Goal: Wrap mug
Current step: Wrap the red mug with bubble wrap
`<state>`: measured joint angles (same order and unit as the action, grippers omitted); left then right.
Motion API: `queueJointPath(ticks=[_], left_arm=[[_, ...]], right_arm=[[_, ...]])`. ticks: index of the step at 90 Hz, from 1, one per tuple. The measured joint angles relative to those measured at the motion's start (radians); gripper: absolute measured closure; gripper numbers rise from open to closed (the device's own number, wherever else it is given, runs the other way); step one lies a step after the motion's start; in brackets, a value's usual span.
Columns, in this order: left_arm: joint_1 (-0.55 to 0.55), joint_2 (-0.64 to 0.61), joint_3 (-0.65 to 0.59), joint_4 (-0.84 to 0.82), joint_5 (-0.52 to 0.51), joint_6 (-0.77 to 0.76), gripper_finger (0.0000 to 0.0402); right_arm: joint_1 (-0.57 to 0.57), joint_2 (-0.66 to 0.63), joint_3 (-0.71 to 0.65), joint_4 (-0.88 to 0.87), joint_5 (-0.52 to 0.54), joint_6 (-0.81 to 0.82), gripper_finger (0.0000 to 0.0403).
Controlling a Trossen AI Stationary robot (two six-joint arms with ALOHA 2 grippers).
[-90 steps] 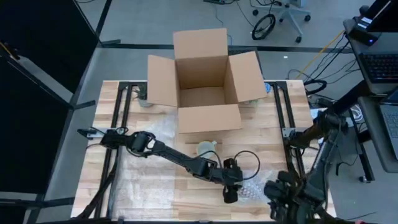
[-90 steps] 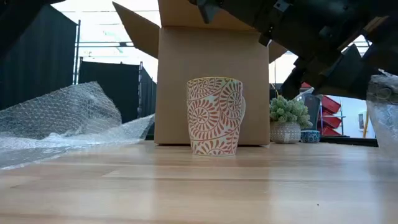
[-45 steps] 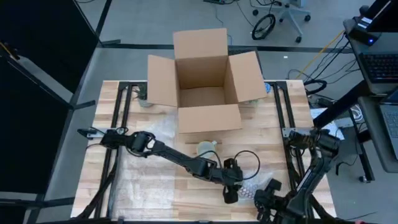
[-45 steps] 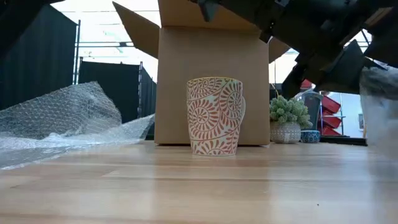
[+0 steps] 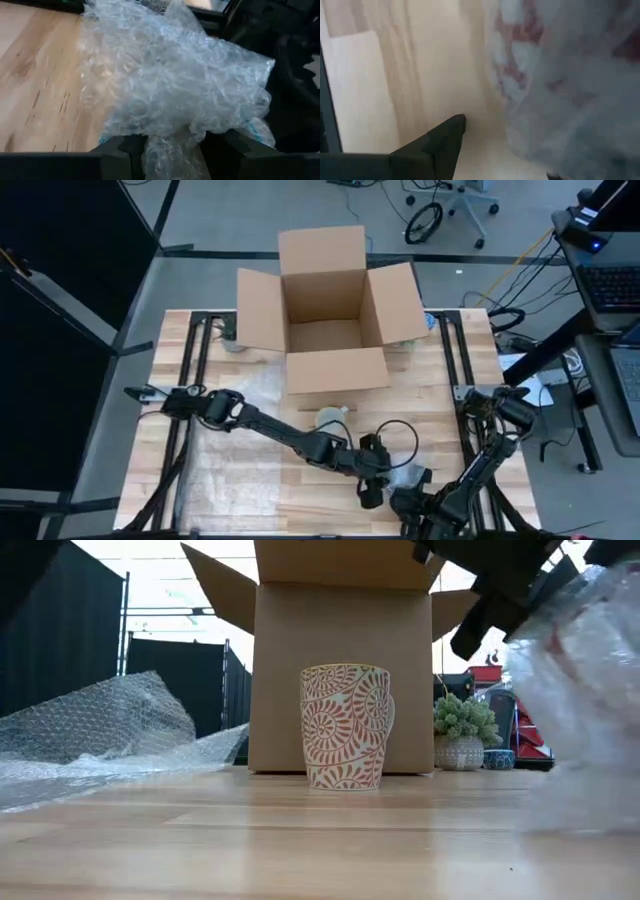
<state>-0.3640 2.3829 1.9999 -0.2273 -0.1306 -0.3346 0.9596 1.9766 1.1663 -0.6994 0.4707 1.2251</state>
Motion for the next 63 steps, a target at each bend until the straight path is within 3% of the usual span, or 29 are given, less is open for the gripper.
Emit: queueJointPath(ticks=[15, 33, 63], left_arm=[[-0.005, -0.002, 0.018, -0.146, -0.052, -0.001, 0.0257], [-0.013, -0.003, 0.017, -0.143, -0.065, -0.001, 0.0257], [-0.015, 0.002, 0.015, -0.104, -0.065, 0.002, 0.0257]], right_arm=[[-0.024, 0.001, -0.021, 0.021, 0.040, 0.020, 0.0186], [-0.020, 0.000, -0.020, 0.021, 0.010, 0.045, 0.0186], [0.138, -0.139, 0.048, -0.103, -0.002, 0.183, 0.0186]])
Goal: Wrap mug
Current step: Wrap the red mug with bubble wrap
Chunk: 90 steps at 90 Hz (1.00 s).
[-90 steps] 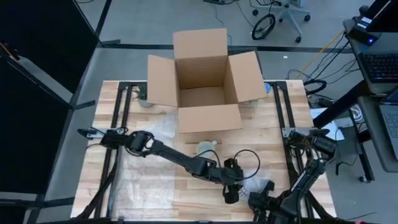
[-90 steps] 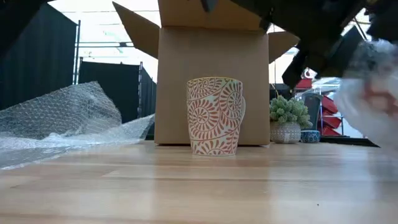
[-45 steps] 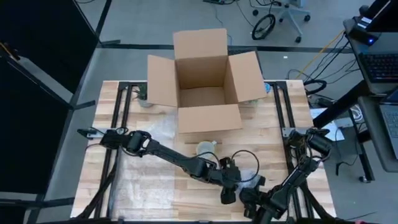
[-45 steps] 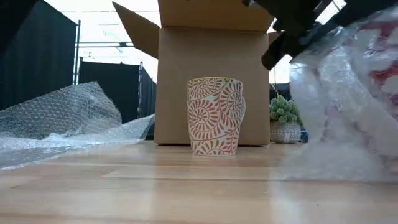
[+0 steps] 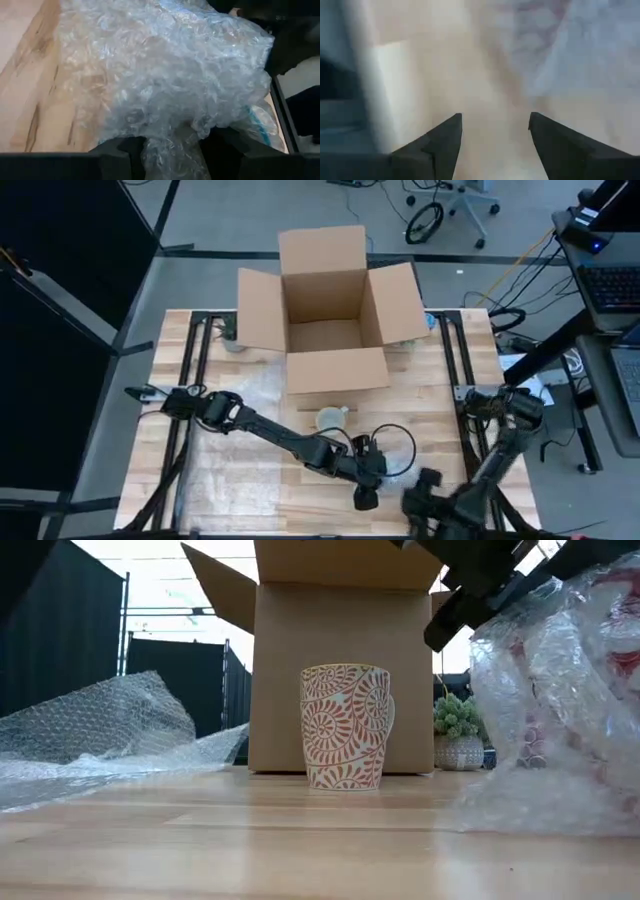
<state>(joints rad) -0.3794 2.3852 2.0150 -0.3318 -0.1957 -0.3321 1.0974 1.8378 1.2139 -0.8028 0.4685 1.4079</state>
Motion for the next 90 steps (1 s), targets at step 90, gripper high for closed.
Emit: queueJointPath(ticks=[90], left_arm=[[-0.001, 0.002, 0.004, 0.013, 0.001, 0.007, 0.0256]], right_arm=[[-0.171, -0.126, 0.008, -0.104, 0.148, 0.100, 0.0186]])
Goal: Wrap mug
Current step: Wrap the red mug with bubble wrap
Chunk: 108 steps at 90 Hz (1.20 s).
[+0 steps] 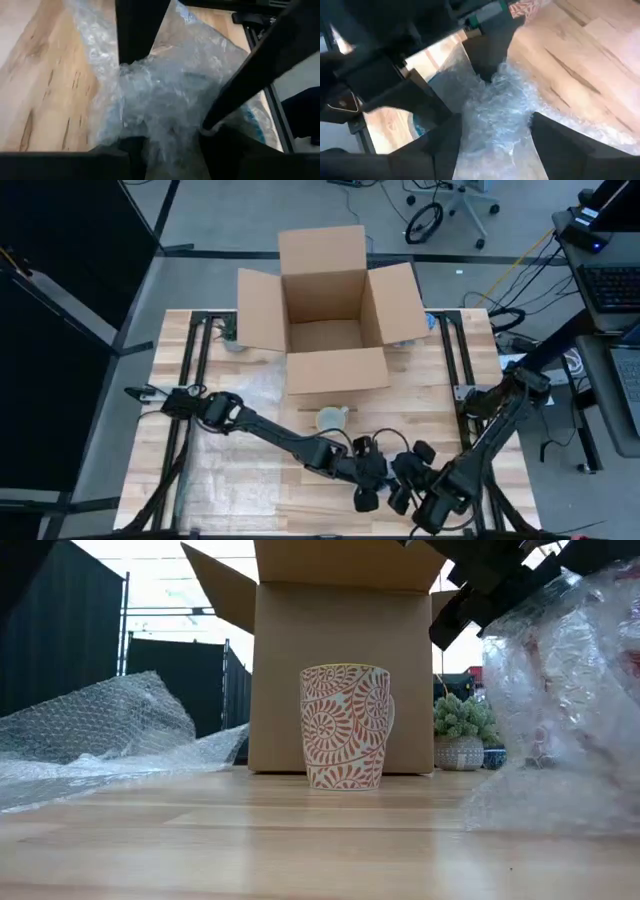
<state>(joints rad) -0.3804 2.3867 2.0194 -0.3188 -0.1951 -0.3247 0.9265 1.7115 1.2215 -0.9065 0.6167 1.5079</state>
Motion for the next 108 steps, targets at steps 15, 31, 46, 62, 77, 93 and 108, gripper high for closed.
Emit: queueJointPath(ticks=[15, 31, 46, 62, 77, 93, 108], left_arm=[[0.000, 0.004, 0.051, -0.022, 0.006, 0.007, 0.0256], [-0.003, 0.004, 0.103, -0.018, -0.003, 0.040, 0.0256], [-0.005, 0.003, 0.114, -0.048, -0.004, 0.042, 0.0256], [-0.008, -0.007, 0.115, -0.104, -0.004, 0.038, 0.0256], [-0.020, -0.013, 0.115, -0.146, -0.012, 0.026, 0.0256], [-0.028, -0.014, 0.114, -0.236, -0.071, 0.035, 0.0256], [-0.029, -0.016, 0.114, -0.256, -0.090, 0.044, 0.0257]], right_arm=[[0.035, 0.002, -0.002, -0.023, -0.038, 0.047, 0.0186], [0.056, 0.005, -0.005, -0.040, -0.065, 0.082, 0.0186], [0.050, 0.004, 0.021, -0.065, -0.067, 0.073, 0.0186], [0.025, 0.002, 0.074, -0.148, -0.066, 0.075, 0.0186], [-0.045, 0.029, 0.076, -0.142, -0.119, -0.012, 0.0186], [-0.108, 0.102, 0.081, -0.124, -0.180, -0.098, 0.0186], [-0.130, 0.151, 0.084, -0.111, -0.219, -0.123, 0.0186]])
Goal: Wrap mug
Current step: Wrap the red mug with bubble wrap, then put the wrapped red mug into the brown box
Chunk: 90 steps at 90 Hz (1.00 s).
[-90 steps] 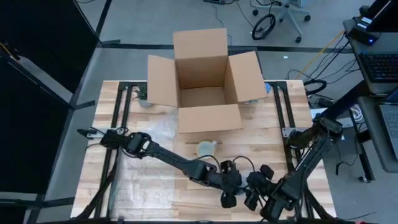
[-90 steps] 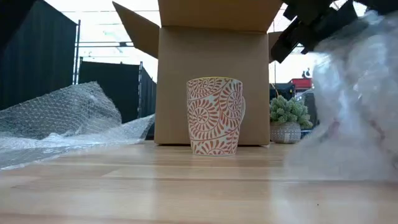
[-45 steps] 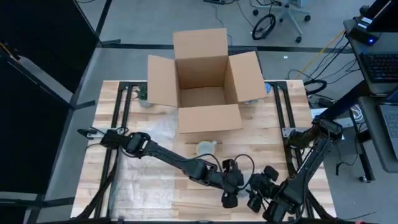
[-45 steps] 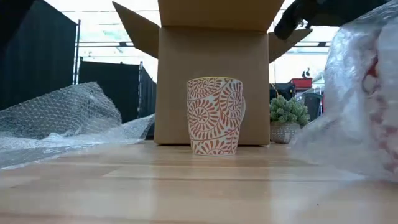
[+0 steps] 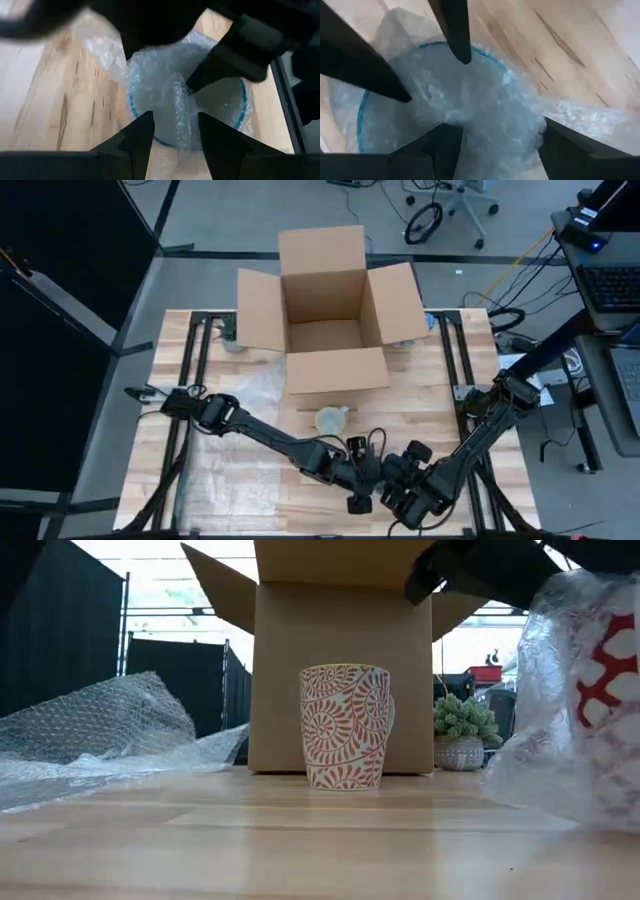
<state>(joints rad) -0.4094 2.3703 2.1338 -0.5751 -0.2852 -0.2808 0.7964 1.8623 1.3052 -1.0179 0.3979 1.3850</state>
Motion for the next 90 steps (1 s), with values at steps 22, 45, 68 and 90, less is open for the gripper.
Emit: queueJointPath(ticks=[22, 45, 68, 90], left_arm=[[-0.012, -0.021, 0.002, -0.029, 0.000, 0.004, 0.0256], [-0.029, -0.102, 0.002, -0.133, -0.009, -0.028, 0.0256], [-0.039, -0.138, 0.001, -0.219, -0.040, -0.052, 0.0256], [-0.045, -0.139, 0.000, -0.272, -0.040, -0.055, 0.0256]], right_arm=[[0.000, 0.004, -0.004, 0.009, -0.036, -0.003, 0.0186], [-0.012, 0.010, -0.006, 0.030, -0.078, -0.022, 0.0186], [-0.050, 0.012, -0.008, 0.078, -0.111, -0.078, 0.0192], [-0.082, 0.014, -0.008, 0.142, -0.145, -0.154, 0.0259]])
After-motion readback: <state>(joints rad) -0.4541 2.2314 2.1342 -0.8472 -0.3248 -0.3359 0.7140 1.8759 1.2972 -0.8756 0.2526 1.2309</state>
